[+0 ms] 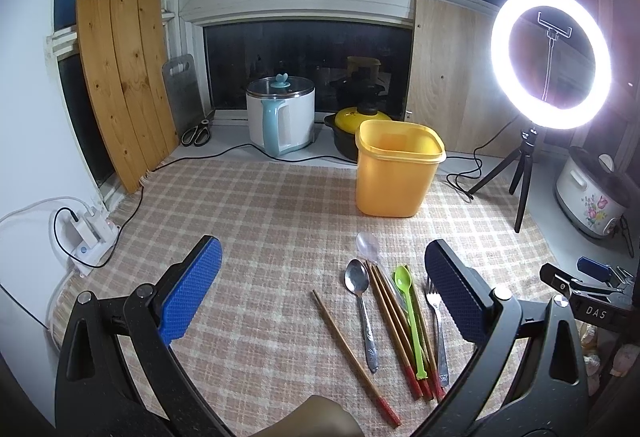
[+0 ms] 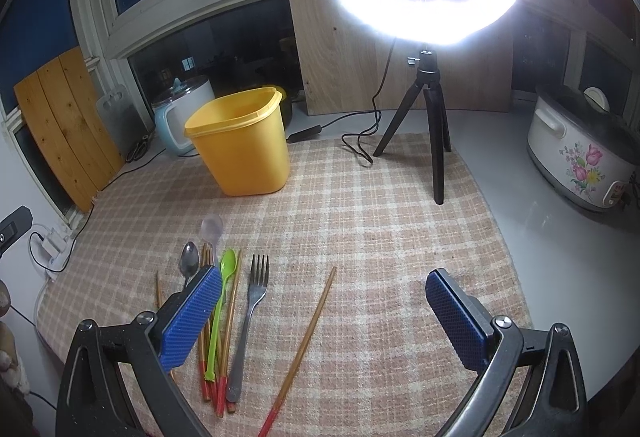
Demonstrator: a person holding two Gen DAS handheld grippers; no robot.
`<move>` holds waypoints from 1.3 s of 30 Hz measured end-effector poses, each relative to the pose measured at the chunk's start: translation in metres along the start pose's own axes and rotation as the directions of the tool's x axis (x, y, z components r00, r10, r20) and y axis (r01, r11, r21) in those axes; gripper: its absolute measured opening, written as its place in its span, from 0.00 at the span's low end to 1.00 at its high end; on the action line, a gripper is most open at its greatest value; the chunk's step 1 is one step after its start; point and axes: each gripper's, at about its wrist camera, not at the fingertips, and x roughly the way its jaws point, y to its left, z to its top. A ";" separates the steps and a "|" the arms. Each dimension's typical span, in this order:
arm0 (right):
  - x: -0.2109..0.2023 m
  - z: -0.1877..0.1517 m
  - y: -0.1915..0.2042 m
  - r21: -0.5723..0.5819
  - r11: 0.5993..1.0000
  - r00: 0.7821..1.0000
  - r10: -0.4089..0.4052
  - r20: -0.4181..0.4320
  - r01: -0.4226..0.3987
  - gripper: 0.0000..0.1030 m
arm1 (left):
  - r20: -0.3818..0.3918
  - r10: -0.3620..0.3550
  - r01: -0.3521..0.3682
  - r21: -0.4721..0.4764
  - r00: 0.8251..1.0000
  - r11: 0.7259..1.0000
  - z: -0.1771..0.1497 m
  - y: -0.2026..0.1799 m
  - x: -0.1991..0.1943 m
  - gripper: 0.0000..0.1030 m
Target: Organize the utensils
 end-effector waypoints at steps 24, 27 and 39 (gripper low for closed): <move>0.039 -0.018 -0.009 0.010 1.000 0.990 -0.016 -0.141 0.018 0.98 | -0.196 -0.008 -0.003 -0.056 0.980 0.998 -0.027 0.044 0.047 1.00; 0.049 -0.026 -0.010 0.020 1.000 0.983 -0.005 -0.184 0.009 0.93 | -0.248 -0.043 0.022 -0.088 0.968 0.996 -0.040 0.051 0.062 1.00; 0.084 -0.055 0.013 0.034 0.997 0.929 0.079 -0.362 -0.072 0.63 | -0.494 -0.251 0.155 -0.228 0.833 0.961 -0.087 0.038 0.110 0.60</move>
